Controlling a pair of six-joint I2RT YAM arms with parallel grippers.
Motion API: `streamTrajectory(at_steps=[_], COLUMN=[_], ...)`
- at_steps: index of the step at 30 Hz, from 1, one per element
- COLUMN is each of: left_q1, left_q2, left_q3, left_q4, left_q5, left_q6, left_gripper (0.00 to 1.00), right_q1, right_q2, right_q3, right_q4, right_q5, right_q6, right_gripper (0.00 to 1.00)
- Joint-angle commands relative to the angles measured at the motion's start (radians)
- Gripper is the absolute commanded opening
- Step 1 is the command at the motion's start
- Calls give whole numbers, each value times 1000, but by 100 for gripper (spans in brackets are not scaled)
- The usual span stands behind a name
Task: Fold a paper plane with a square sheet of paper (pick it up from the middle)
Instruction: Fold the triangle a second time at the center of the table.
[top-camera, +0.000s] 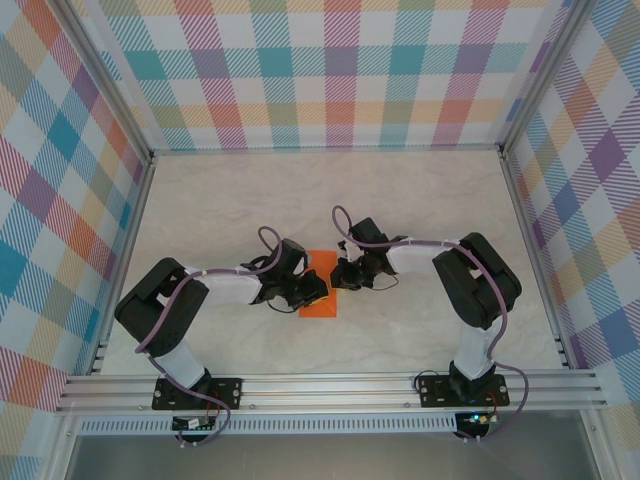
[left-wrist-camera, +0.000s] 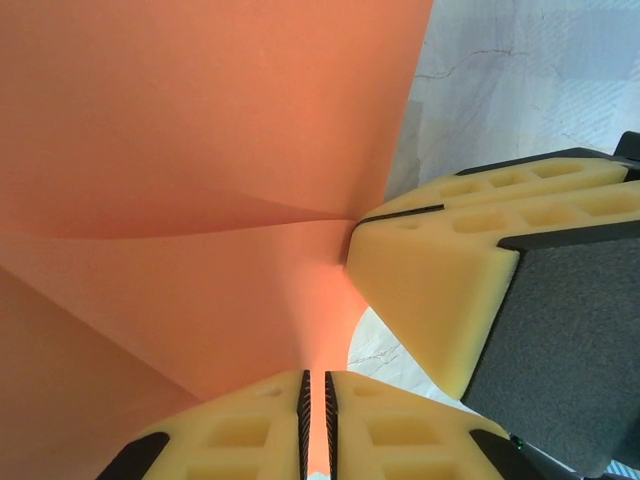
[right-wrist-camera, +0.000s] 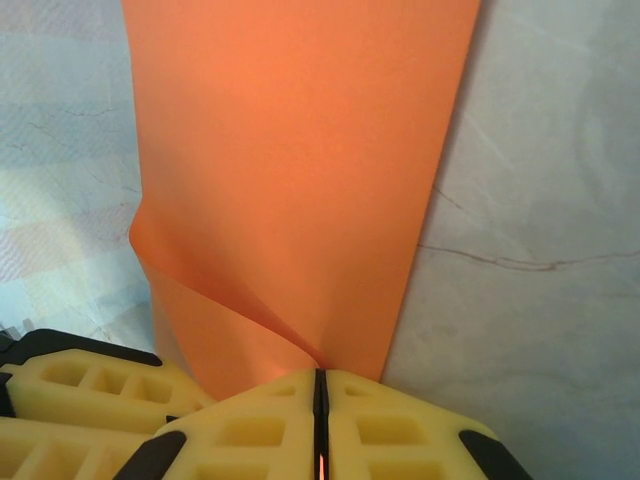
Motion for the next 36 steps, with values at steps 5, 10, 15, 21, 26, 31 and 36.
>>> streamTrajectory(at_steps=[5, 10, 15, 21, 26, 31, 36], left_q1=[-10, -10, -9, -10, -10, -9, -10], left_q2=[-19, -9, 0, 7, 17, 29, 40], left_q3=[-21, -23, -19, -16, -16, -15, -14], left_q4=[-12, -13, -4, -3, -3, -2, -4], left_q5=[0, -2, 2, 3, 3, 3, 2], left_q6=[-1, -1, -3, -2, -2, -3, -4], left_gripper=[15, 14, 14, 14, 14, 13, 12], right_q1=[8, 8, 9, 8, 8, 8, 9], right_q2=[0, 16, 23, 29, 34, 36, 37], right_q3=[13, 11, 13, 20, 19, 25, 24], right_q4=[10, 6, -2, -12, -12, -16, -16], right_q5=[-10, -3, 9, 22, 21, 23, 24], right_q6=[-27, -24, -24, -21, -17, -18, -15], right_gripper=[10, 10, 10, 10, 10, 10, 10])
